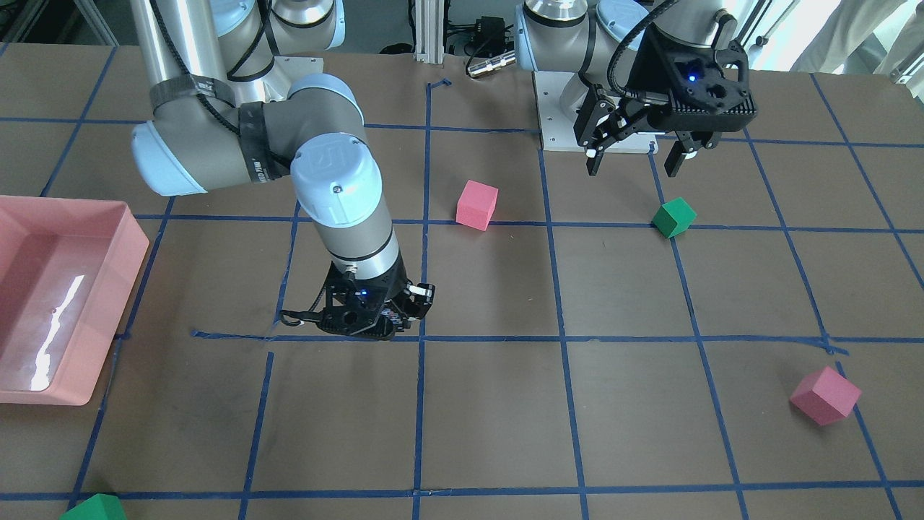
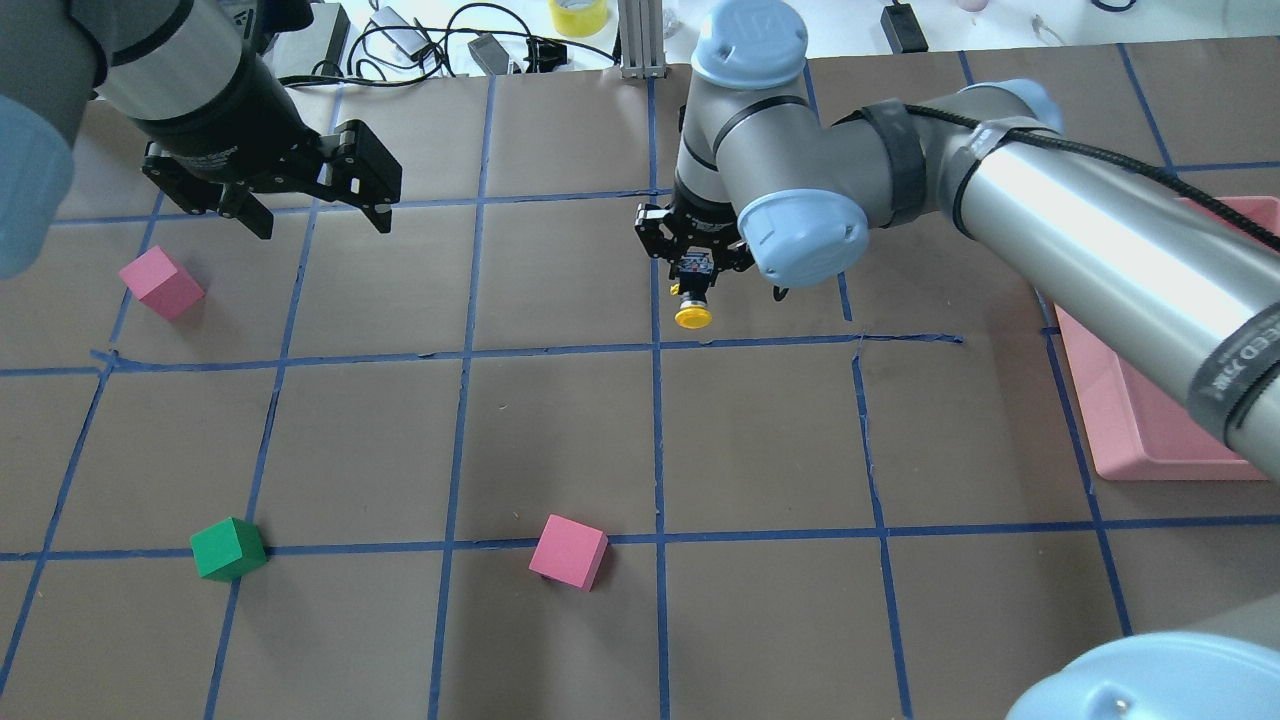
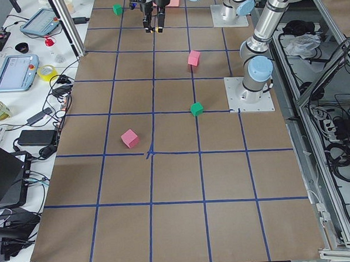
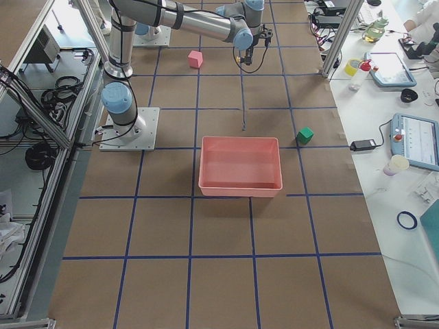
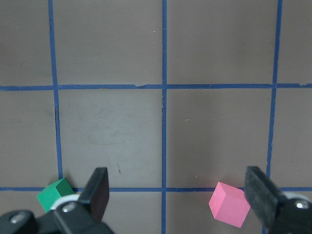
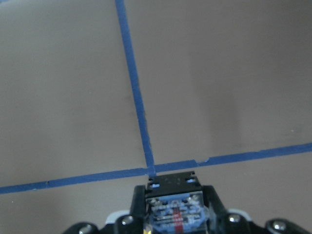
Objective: Align button upright
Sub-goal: 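Lift the button out of the bin and carry it toward the table center, then lower the button onto the table with the right gripper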
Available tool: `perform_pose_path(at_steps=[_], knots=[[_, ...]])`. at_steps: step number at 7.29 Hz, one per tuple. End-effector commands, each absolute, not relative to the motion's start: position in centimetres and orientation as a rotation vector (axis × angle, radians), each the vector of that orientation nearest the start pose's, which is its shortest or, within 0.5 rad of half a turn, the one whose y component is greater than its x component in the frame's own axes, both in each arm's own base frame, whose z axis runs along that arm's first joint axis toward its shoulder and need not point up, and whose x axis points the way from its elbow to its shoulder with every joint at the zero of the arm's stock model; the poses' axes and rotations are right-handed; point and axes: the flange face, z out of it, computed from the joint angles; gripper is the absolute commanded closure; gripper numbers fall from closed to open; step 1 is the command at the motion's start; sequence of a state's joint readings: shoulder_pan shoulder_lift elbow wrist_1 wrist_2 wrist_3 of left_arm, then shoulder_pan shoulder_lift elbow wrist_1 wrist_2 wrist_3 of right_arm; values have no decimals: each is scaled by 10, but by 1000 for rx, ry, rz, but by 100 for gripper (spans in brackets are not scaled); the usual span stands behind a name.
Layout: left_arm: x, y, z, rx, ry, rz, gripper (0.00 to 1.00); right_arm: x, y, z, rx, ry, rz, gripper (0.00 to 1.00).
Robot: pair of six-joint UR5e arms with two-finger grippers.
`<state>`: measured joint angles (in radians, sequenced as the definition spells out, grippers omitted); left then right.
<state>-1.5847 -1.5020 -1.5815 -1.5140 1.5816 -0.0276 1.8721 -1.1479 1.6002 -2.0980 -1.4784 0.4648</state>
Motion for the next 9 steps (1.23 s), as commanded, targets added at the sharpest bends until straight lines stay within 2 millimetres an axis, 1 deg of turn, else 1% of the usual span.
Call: perform_pose_path(at_steps=[1, 2, 3, 4, 6, 7, 8, 9], knots=[[-139, -471, 520, -22, 3130, -176, 0, 357, -554, 244, 161, 3021, -66, 100], [-139, -471, 521, -22, 3130, -178, 0, 354, -546, 229, 165, 3018, -74, 100], [-139, -472, 521, -22, 3131, -180, 0, 350, -537, 208, 164, 3013, -83, 100], [-139, -472, 521, -22, 3131, -181, 0, 351, -538, 207, 162, 3000, -115, 100], [-139, -472, 521, -22, 3130, -180, 0, 365, -527, 204, 128, 3005, -108, 100], [-139, -472, 521, -22, 3130, -180, 0, 364, -526, 196, 129, 3012, -87, 100], [-139, -472, 521, -22, 3131, -181, 0, 364, -526, 193, 132, 3014, -80, 100], [-139, -472, 521, -22, 3130, -180, 0, 364, -526, 193, 132, 3014, -80, 95]])
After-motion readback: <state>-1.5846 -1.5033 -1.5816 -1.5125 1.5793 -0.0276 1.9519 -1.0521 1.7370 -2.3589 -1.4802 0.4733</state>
